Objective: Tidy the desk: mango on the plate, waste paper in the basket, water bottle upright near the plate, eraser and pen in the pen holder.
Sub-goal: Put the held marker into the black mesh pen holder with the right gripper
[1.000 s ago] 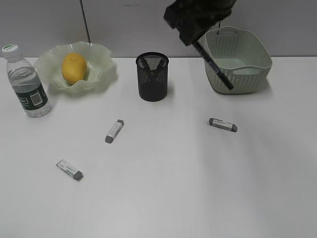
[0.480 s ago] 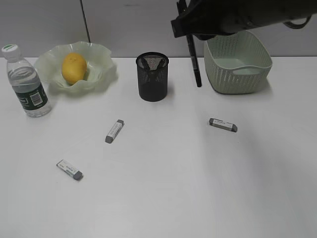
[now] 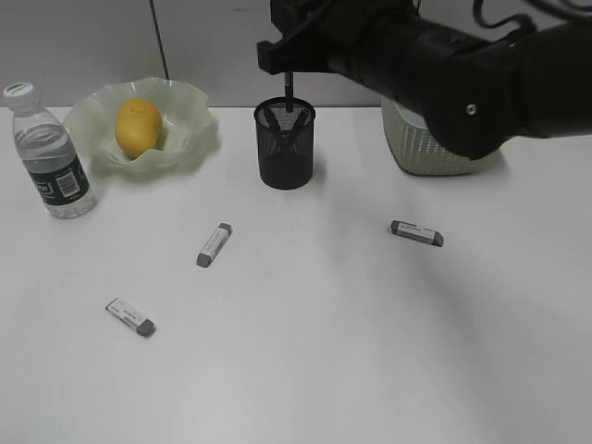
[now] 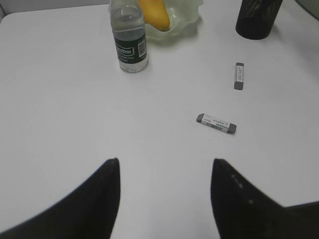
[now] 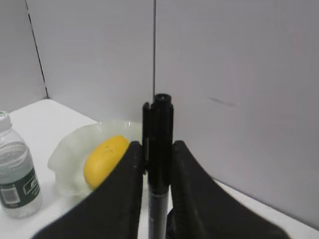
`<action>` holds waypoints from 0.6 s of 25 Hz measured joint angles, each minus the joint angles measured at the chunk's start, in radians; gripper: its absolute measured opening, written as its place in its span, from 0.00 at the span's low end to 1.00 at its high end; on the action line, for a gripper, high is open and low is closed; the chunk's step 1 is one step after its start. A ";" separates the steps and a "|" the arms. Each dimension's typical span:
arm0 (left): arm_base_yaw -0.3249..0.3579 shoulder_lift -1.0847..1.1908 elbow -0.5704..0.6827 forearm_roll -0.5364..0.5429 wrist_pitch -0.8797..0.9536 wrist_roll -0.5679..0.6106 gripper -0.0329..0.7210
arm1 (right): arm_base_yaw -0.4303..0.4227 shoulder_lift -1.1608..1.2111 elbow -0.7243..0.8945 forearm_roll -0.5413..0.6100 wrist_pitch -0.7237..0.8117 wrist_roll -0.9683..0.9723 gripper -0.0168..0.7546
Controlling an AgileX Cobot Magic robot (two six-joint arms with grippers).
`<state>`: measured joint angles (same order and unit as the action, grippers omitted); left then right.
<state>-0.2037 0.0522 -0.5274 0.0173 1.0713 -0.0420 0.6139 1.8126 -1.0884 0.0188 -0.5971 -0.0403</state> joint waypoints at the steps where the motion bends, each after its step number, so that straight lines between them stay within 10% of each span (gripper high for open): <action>1: 0.000 0.000 0.000 0.000 0.000 0.000 0.63 | 0.000 0.032 -0.006 0.029 -0.034 -0.025 0.21; 15: 0.000 0.000 0.000 0.000 0.000 0.000 0.62 | -0.020 0.333 -0.264 0.170 -0.090 -0.221 0.21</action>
<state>-0.2037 0.0522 -0.5274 0.0173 1.0713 -0.0420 0.5942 2.1455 -1.3525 0.1890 -0.6874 -0.2610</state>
